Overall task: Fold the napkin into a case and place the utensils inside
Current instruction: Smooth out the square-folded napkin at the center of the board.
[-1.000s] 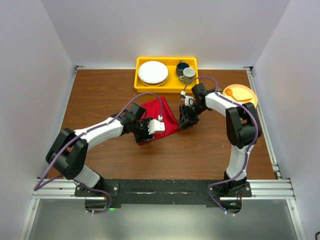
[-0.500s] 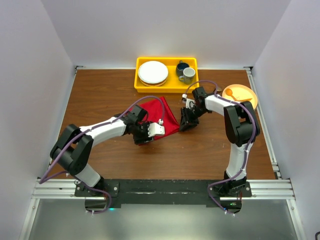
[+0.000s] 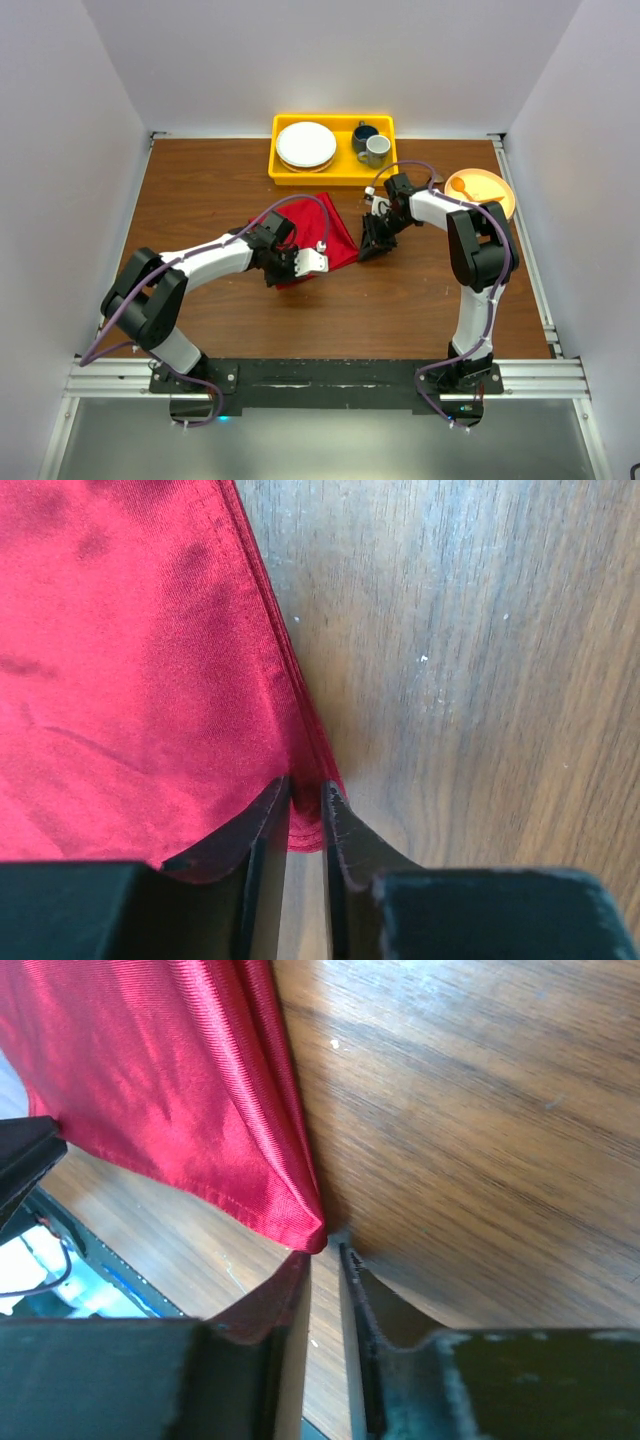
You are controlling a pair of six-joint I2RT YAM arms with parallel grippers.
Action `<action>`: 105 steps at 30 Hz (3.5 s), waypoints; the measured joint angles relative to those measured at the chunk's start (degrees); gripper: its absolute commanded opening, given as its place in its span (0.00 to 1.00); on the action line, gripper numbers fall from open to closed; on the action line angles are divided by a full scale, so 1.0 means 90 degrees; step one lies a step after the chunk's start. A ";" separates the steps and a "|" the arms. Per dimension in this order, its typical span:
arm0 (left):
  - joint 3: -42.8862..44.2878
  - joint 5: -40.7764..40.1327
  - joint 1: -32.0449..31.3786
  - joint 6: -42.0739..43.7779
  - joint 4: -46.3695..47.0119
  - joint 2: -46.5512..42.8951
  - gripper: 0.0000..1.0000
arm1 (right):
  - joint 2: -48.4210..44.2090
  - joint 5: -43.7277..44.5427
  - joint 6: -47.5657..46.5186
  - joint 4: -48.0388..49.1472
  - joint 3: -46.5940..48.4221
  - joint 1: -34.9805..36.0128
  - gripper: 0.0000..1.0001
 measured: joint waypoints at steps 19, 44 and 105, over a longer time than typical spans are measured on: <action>0.0017 -0.0044 0.0005 -0.0032 -0.0017 -0.0092 0.00 | -0.0002 -0.0134 -0.0223 -0.0095 0.0000 -0.0017 0.28; 0.0362 0.0017 0.0027 -0.0022 -0.0369 0.0136 0.42 | -0.0002 -0.0112 -0.0381 -0.0362 0.0010 -0.0061 0.27; 0.0605 0.0080 0.0063 0.0092 -0.0719 0.0250 0.06 | 0.0000 0.0012 -0.0376 -0.0500 0.0070 -0.0114 0.27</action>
